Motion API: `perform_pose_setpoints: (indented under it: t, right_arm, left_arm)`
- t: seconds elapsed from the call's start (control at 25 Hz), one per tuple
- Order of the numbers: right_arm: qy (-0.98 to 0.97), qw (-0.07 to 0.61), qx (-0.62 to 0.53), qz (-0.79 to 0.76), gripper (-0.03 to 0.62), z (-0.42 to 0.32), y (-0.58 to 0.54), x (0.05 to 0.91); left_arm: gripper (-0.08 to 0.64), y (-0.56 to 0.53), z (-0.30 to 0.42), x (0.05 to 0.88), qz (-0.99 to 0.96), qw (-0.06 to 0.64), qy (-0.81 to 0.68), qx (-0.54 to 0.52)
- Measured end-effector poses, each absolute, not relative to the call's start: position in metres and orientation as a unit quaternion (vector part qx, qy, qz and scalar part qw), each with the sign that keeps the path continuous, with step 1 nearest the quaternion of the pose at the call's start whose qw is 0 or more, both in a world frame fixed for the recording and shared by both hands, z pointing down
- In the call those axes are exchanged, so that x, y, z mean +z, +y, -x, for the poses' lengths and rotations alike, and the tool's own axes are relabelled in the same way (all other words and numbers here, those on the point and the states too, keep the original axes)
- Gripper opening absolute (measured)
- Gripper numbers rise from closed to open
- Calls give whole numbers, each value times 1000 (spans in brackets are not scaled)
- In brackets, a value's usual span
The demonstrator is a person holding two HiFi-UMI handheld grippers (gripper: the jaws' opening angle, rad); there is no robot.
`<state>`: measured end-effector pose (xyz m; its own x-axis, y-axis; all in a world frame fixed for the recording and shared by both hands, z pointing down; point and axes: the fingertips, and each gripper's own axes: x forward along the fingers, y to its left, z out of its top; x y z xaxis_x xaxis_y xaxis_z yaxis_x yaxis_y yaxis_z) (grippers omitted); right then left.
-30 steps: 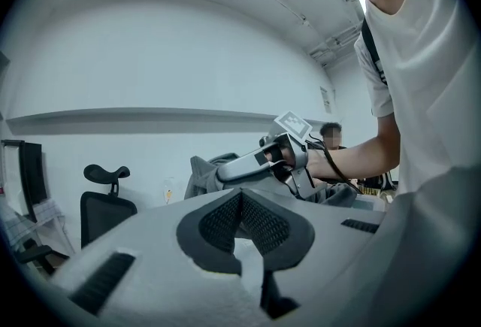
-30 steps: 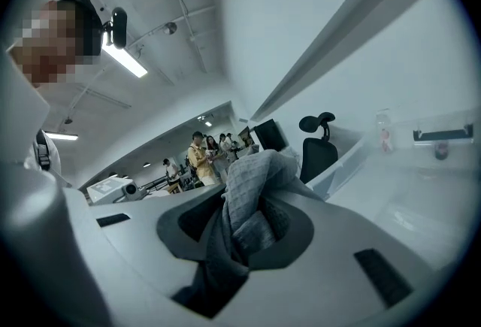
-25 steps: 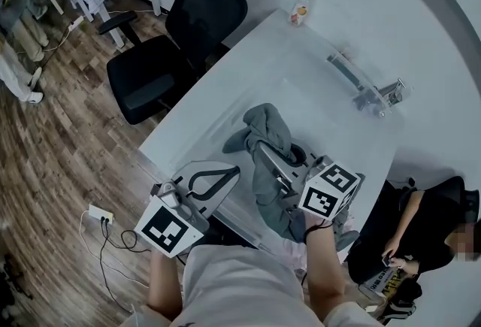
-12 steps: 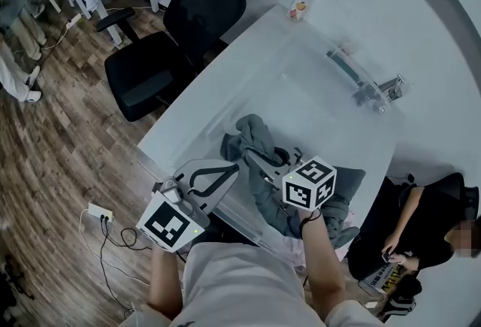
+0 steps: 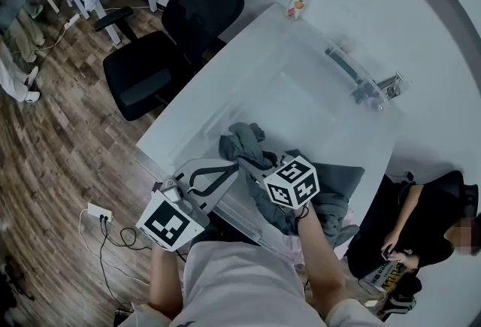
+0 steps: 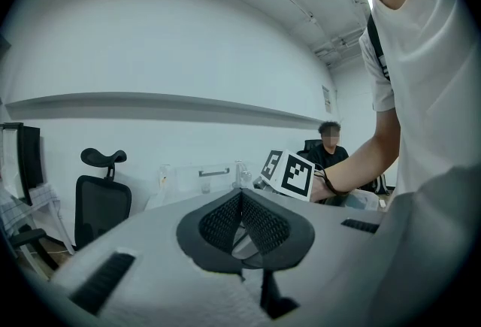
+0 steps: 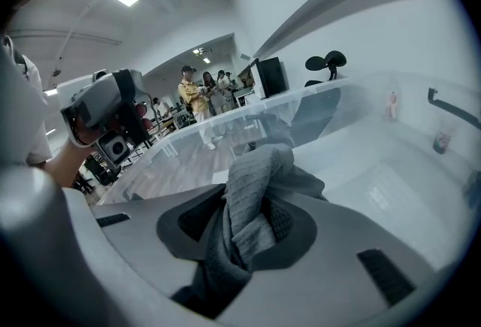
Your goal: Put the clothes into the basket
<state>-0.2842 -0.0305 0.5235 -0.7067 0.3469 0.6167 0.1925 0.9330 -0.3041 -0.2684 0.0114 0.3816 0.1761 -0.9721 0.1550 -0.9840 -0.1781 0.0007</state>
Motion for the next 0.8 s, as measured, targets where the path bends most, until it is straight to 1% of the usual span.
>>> perform_pose_setpoints:
  t: [0.28,0.56,0.64,0.8]
  right_arm:
    - [-901,391,89,162,89,277,-23,548]
    - [-872,451,66,180,130,265,-17,585]
    - [-868,456,68,184,138,264,-13,589]
    - [-866,460,59,188,173,263,-11,589]
  left_arm:
    - [5,13,264,390,-771,48,-629,80]
    - [5,16,263,389,-766,63,-636,72]
    - [5,18,262,390,-766,62,-635,74]
    - [5,19,261,391,-766,63,-635,75]
